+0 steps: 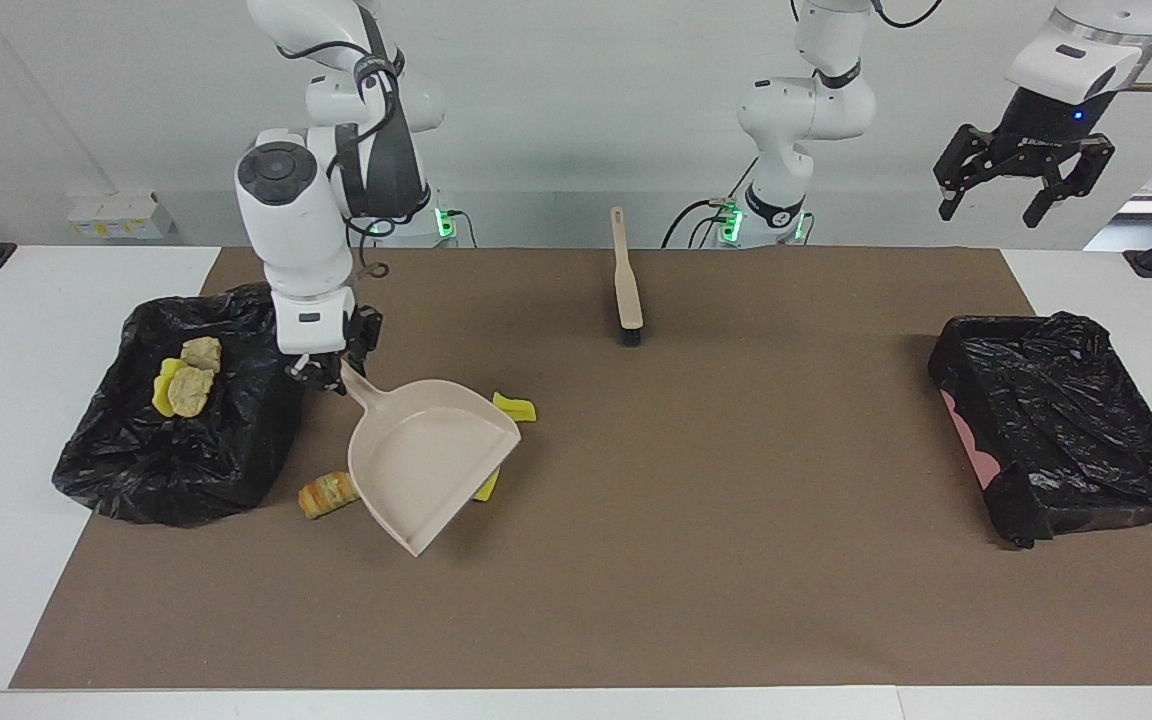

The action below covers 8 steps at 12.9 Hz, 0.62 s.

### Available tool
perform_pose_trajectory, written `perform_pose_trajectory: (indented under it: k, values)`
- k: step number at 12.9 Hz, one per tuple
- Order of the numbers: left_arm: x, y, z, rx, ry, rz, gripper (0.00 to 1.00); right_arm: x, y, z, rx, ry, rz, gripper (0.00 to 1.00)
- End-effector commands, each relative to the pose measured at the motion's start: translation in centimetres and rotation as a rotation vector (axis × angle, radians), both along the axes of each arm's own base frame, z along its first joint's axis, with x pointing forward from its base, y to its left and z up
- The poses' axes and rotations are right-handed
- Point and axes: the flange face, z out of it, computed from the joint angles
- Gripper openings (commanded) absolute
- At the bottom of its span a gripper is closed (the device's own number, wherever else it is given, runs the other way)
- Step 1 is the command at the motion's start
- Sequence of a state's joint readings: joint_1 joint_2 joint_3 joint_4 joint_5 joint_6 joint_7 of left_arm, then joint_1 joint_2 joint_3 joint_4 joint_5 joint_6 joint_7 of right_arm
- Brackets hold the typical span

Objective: Sweep and dump trash in bin
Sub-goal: 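Set the empty dustpan back on the table center with the right gripper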

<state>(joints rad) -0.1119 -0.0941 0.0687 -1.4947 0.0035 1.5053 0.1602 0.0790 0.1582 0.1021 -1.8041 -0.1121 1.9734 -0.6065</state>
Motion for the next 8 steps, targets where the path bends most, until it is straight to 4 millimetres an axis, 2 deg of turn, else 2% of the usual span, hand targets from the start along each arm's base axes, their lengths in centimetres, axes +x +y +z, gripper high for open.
perform_pose_trajectory:
  k: [1,3,4,7,8]
  values:
    - [-0.1,0.2,0.6,0.015,0.006,0.0,1.0,1.0,6.6,-0.3,0.049,-0.022,-0.146,0.0]
    - [-0.1,0.4,0.6,0.015,0.006,0.003,1.0,1.8,10.3,-1.2,0.083,-0.015,-0.273,0.0]
    - [-0.1,0.2,0.6,0.015,0.006,0.0,1.0,2.1,12.8,-1.2,0.126,-0.005,-0.334,0.0]
    - [-0.1,0.3,0.6,0.015,0.006,0.002,1.0,1.4,18.9,-3.9,0.173,0.05,-0.654,0.0]
    - [-0.1,0.3,0.6,0.015,0.006,0.002,1.0,1.0,22.2,-4.6,0.173,0.057,-0.706,0.0]
